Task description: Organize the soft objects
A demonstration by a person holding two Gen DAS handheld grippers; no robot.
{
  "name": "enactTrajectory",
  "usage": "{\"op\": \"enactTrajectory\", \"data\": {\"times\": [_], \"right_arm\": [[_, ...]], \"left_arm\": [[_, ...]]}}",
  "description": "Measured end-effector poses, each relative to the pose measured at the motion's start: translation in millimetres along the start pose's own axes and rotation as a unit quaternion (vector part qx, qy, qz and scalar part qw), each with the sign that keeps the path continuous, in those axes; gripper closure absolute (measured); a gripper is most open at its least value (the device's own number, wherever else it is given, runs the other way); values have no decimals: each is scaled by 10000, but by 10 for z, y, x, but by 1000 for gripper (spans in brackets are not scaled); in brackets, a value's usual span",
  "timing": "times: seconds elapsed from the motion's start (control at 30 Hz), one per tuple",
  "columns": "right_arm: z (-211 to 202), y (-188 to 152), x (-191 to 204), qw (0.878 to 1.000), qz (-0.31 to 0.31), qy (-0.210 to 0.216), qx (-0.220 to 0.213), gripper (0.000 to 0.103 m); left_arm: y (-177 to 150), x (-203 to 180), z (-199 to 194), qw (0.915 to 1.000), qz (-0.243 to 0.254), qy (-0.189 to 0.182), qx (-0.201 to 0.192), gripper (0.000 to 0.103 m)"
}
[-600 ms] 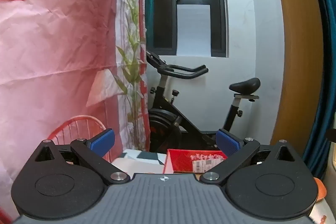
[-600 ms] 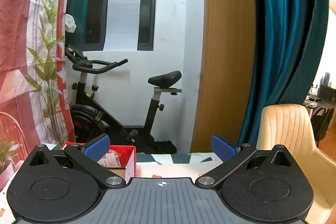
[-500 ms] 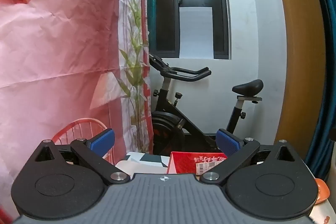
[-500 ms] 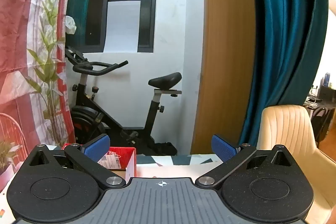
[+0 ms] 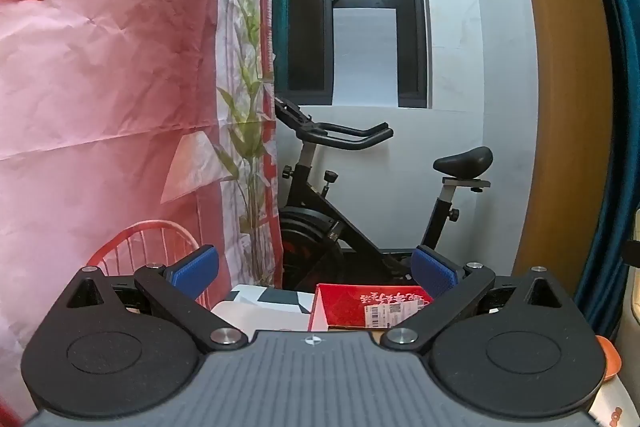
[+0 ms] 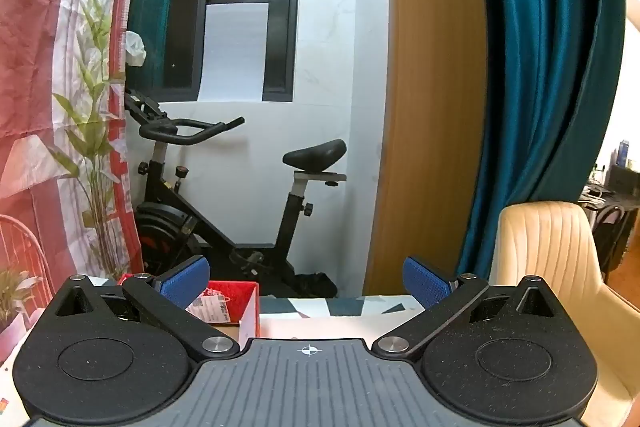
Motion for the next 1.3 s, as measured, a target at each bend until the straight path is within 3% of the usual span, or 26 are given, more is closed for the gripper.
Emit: {"op": "enactTrajectory", "data": {"times": [1.3], "right_arm": [[0, -9, -18, 10000, -12, -52, 42, 0]], "left_arm": [[-12, -19, -11, 10000, -7, -78, -18, 0]]}}
Point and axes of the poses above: each gripper's, at about its wrist camera, not at the fingertips, and z roughly the way its jaws point, x to its left, y to its top, the point moved 5 cm from there along z, roughly the way its jaws point, and after that the axes turned 3 degrees about y, right-handed, at the moved point
